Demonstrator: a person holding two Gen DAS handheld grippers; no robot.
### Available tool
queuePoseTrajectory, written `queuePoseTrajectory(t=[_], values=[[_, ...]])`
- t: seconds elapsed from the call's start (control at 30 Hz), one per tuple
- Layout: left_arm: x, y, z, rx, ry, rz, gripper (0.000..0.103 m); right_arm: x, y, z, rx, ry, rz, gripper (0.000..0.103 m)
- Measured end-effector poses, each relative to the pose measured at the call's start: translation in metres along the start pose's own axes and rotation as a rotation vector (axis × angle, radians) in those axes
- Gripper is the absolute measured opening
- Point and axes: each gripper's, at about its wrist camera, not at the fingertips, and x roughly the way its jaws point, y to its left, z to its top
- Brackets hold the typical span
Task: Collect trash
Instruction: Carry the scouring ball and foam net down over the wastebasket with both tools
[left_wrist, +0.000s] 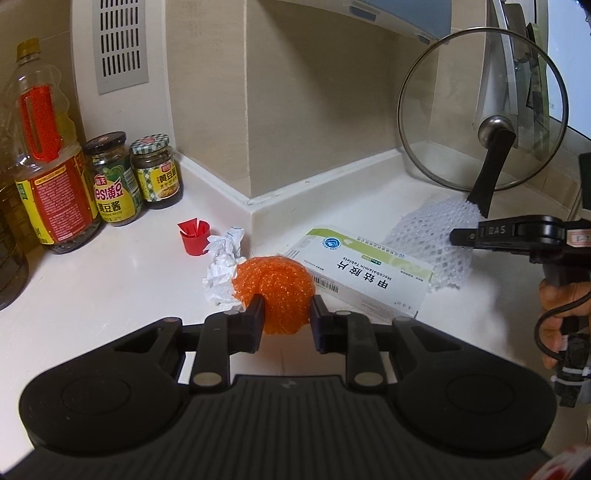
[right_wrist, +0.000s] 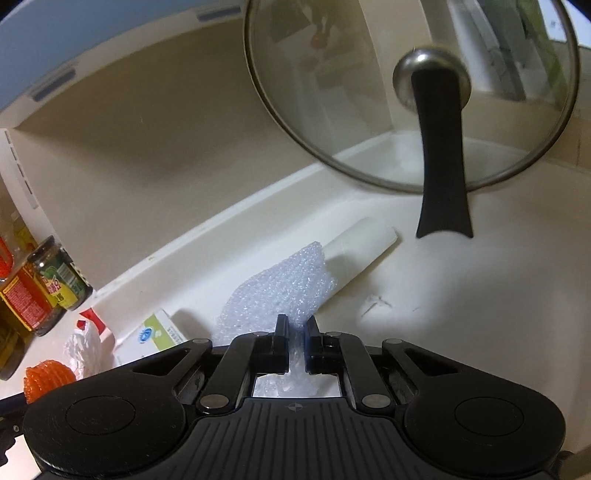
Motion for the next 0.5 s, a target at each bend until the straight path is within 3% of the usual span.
queuePoseTrajectory(t=[0.5], values=[[-0.059,0.000,-0.025,-0.007,-0.036,-0.074,0.023,-0.120,0.030,-0.020,-0.096,-0.138,-0.056,0.006]])
